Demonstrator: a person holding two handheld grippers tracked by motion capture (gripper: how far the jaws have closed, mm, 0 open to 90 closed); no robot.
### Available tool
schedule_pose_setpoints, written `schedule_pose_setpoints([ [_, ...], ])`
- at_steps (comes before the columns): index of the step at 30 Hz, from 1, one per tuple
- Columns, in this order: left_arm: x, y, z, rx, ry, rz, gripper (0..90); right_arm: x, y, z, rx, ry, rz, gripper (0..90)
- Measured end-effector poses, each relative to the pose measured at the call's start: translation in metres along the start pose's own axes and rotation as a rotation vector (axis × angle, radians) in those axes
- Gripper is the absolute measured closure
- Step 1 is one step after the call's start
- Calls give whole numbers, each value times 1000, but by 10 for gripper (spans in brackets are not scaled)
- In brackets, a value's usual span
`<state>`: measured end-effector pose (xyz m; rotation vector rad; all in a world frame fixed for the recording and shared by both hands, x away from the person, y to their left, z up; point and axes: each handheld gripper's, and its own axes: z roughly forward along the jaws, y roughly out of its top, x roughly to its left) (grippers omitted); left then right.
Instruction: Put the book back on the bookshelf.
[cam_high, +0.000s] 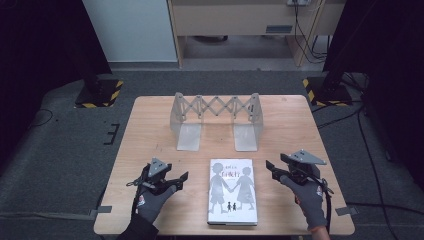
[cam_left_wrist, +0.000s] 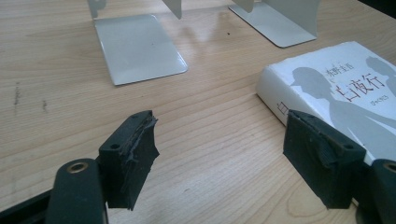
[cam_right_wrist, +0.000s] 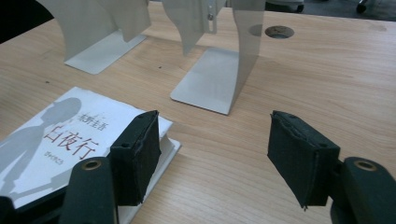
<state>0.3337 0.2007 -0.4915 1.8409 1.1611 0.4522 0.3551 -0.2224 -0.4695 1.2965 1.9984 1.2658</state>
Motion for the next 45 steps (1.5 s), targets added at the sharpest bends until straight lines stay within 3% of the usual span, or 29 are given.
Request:
schedule_pose_setpoints([
  [11, -24, 0, 12, 26, -68, 34, 253, 15, -5, 6, 30, 66, 1, 352],
  [33, -60, -7, 44, 82, -132, 94, 266, 34, -24, 15, 91, 133, -4, 357],
  [36, -62, -7, 46, 77, -138, 98, 249, 37, -27, 17, 102, 139, -11, 357],
  [42, -62, -8, 49, 65, -92, 124, 106, 41, -34, 23, 126, 165, 1, 357],
  [45, -64, -9, 51, 69, -121, 120, 71, 41, -37, 25, 134, 172, 9, 356],
])
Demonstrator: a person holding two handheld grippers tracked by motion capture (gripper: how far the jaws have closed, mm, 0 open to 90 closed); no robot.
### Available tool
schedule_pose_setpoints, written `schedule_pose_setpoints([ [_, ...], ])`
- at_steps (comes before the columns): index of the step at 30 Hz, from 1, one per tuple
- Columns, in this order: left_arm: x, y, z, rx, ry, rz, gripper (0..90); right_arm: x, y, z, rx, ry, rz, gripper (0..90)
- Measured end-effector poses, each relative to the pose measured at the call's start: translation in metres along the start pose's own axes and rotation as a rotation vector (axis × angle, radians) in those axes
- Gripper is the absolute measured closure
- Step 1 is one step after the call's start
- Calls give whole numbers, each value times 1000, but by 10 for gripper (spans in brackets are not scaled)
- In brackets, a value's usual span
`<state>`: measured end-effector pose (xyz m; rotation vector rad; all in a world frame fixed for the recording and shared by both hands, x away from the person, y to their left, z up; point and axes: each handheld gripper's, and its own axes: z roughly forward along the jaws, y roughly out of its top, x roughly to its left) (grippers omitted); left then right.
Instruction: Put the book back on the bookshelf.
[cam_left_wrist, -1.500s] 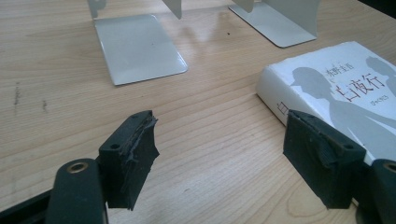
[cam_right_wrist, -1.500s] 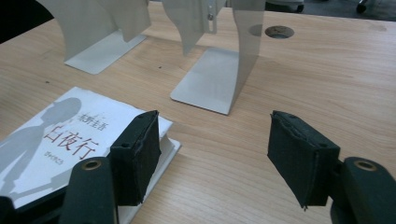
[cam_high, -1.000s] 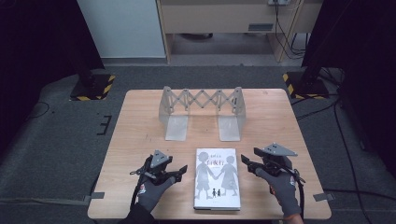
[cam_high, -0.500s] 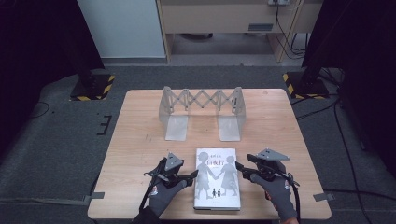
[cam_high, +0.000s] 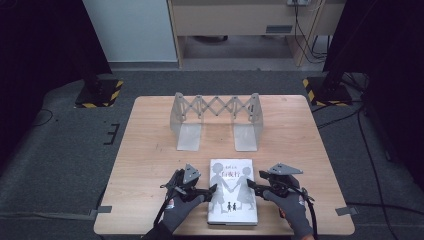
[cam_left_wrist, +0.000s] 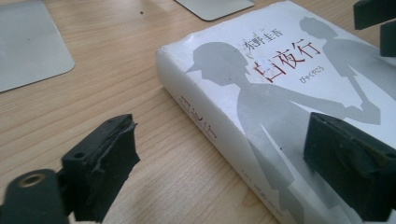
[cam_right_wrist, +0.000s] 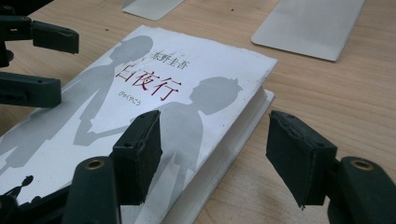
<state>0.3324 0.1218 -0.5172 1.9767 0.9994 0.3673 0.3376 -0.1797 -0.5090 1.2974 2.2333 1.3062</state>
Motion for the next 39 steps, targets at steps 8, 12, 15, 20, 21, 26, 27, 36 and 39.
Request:
schedule_pose_setpoints([
  [8, -4, 0, 4, 1, -34, -7, 58, 1, -4, 6, 4, 30, 23, 347],
  [12, -5, 0, 5, 0, -36, -5, 58, 0, -6, 8, -8, 37, 33, 323],
  [15, -7, -1, 7, -4, -52, -10, 44, 1, -7, 10, -14, 46, 38, 291],
  [20, -13, -2, 10, -6, -102, 0, 27, 1, -10, 14, -21, 72, 59, 264],
  [21, -14, -2, 10, -8, -104, 6, 22, 2, -10, 15, -23, 80, 66, 259],
  [26, -13, -3, 11, -13, -119, 2, 22, 9, -13, 21, -17, 119, 74, 208],
  [27, -13, -4, 12, -15, -120, -1, 22, 11, -13, 22, -16, 120, 77, 183],
  [36, -12, -5, 11, -19, -137, -20, 64, 17, -13, 27, -15, 104, 56, 91],
  [39, -12, -4, 10, -11, -153, -28, 98, 16, -14, 27, -5, 117, 79, 111],
])
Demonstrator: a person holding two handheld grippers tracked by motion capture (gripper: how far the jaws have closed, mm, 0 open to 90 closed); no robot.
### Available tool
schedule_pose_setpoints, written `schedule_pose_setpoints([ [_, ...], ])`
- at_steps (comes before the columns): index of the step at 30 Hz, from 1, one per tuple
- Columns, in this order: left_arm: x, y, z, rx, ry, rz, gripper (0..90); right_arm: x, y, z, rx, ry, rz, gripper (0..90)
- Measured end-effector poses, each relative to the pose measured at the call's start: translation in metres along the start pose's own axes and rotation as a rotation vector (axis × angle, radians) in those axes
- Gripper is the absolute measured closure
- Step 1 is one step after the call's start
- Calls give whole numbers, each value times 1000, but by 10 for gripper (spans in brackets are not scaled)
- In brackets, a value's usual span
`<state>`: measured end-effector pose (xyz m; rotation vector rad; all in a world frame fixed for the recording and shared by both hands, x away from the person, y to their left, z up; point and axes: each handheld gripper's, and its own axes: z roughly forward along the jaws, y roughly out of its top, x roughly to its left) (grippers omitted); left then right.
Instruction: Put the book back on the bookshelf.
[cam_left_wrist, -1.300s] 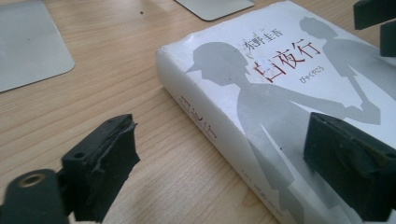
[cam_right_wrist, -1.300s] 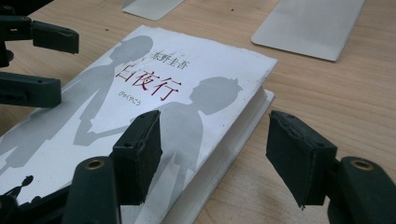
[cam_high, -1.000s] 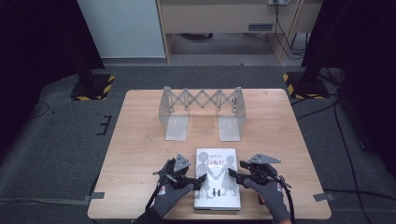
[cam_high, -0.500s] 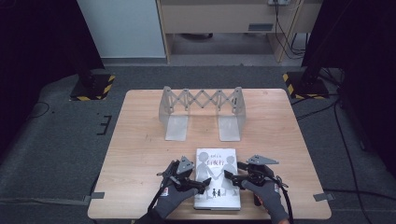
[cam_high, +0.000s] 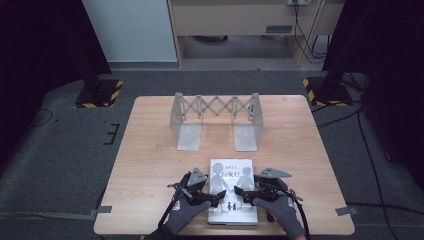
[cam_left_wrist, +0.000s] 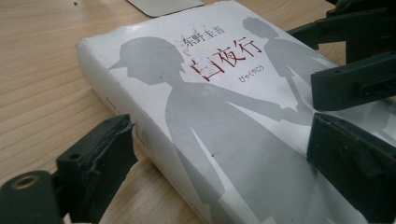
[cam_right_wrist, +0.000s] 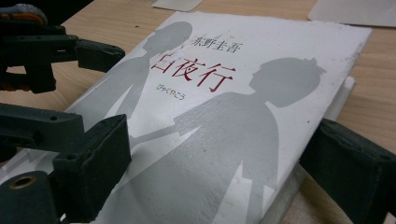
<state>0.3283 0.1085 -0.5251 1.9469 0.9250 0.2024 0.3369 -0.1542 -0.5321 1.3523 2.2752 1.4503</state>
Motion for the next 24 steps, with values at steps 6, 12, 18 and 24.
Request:
schedule_pose_setpoints([
  [6, 0, 2, -6, -5, 14, 16, 255, -5, 2, -4, -3, 4, 22, 190],
  [12, 7, 2, -12, -12, 28, -8, 318, -6, 3, -6, -5, 4, 23, 236],
  [18, 10, 1, -14, -20, 52, -8, 302, -9, 6, -11, -31, -5, 4, 317],
  [24, 11, 1, -15, -29, 76, 17, 199, -7, 11, -17, -61, -6, -20, 365],
])
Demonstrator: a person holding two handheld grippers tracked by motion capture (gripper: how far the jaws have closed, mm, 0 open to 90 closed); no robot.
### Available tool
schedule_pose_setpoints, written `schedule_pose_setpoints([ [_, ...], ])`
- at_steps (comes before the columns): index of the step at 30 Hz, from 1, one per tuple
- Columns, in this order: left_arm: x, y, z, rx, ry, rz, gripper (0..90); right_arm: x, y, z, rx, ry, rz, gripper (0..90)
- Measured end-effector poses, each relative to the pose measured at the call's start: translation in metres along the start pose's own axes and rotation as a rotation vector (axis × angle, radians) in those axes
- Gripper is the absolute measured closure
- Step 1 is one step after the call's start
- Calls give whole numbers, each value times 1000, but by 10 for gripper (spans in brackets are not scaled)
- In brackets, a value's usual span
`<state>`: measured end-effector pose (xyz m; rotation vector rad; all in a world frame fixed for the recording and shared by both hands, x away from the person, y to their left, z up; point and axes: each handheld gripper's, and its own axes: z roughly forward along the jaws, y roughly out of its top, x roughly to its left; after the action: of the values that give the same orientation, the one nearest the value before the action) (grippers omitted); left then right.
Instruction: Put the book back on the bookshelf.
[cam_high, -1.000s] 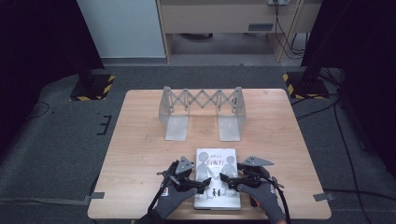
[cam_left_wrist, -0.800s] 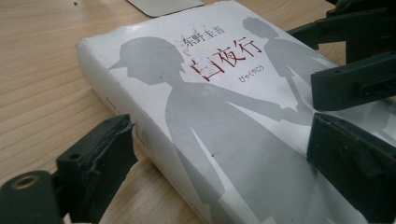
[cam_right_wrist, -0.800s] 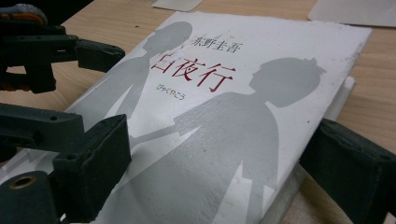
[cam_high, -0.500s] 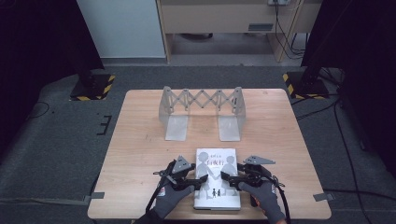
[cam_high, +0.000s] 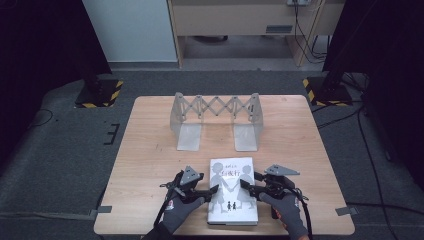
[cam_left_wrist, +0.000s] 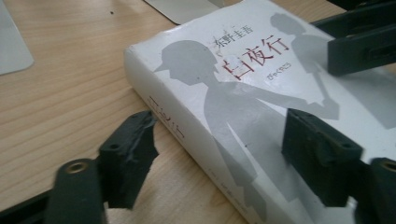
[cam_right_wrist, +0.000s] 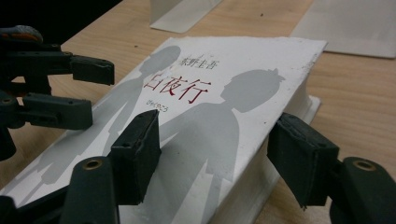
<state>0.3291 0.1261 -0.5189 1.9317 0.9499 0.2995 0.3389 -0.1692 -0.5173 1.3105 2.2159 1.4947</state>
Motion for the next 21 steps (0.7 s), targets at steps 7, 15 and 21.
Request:
schedule_pose_setpoints([
  [7, 4, -3, -1, -10, -32, -52, 209, 3, 8, -3, -31, 15, -16, 385],
  [15, 5, -3, -2, -18, -31, -52, 208, 5, 14, -1, -43, 39, 5, 396],
  [21, 6, -3, -3, -20, -35, -55, 208, 7, 20, -3, -58, 70, 38, 396],
])
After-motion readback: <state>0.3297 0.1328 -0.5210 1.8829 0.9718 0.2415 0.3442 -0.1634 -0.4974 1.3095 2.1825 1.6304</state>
